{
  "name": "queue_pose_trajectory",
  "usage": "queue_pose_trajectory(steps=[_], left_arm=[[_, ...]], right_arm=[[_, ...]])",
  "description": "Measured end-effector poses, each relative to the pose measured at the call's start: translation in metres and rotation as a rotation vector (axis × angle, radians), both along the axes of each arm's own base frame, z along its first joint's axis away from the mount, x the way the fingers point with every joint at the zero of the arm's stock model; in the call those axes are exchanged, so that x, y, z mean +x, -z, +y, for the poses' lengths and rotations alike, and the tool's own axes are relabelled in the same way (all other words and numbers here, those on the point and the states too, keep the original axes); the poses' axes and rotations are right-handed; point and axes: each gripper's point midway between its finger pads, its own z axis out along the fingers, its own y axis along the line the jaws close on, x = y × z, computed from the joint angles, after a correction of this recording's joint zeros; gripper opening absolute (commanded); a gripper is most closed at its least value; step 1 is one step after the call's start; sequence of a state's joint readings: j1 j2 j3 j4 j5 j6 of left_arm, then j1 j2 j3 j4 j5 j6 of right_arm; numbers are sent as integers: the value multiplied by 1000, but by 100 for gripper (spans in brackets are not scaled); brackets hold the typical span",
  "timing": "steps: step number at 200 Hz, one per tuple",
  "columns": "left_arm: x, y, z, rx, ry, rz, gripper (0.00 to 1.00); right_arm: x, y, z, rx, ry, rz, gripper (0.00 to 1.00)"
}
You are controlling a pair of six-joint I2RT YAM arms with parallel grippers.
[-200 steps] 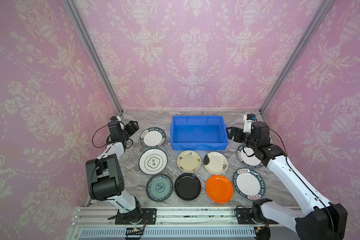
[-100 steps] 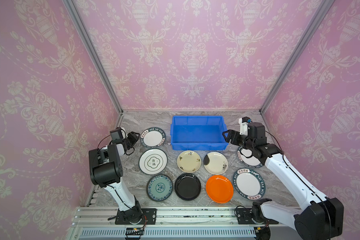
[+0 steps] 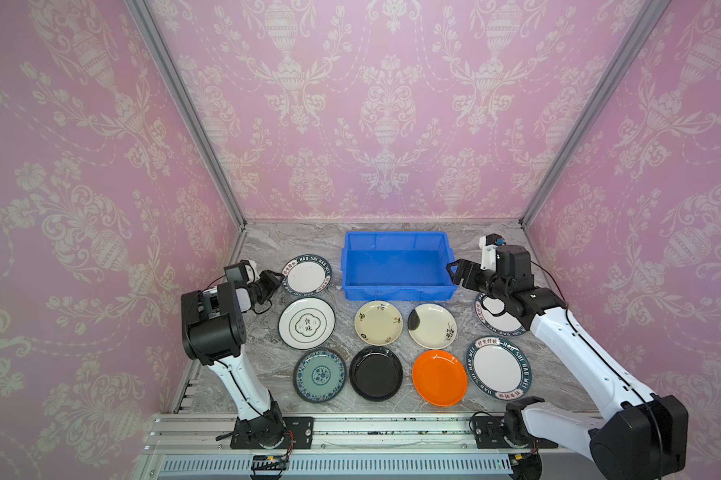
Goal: Place the plates into the plastic bin on the countertop
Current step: 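Close the left gripper on the green-rimmed plate's rim and tilt it upright, then lift the green-rimmed plate with the left gripper and carry it over the blue bin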
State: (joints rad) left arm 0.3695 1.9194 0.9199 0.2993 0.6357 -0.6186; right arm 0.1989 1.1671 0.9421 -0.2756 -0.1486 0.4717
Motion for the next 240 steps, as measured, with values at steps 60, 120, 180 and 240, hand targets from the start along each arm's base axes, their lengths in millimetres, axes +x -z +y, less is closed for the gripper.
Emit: queue_pose_trajectory(steps=[60,120,180,240], left_arm=[[6,1,-6,-22,30,-5,35],[18,7,-14,-41,68,10,17],[21,1,-19,-64,99,-14,0],[15,-16,-15,-27,51,3,0]], right_arm=[[1,2,-4,-15,21,1,92],[2,2,-9,-30,44,-2,92],[3,1,-11,-37,57,-7,93],[-1,-4,-13,-38,61,-16,93]])
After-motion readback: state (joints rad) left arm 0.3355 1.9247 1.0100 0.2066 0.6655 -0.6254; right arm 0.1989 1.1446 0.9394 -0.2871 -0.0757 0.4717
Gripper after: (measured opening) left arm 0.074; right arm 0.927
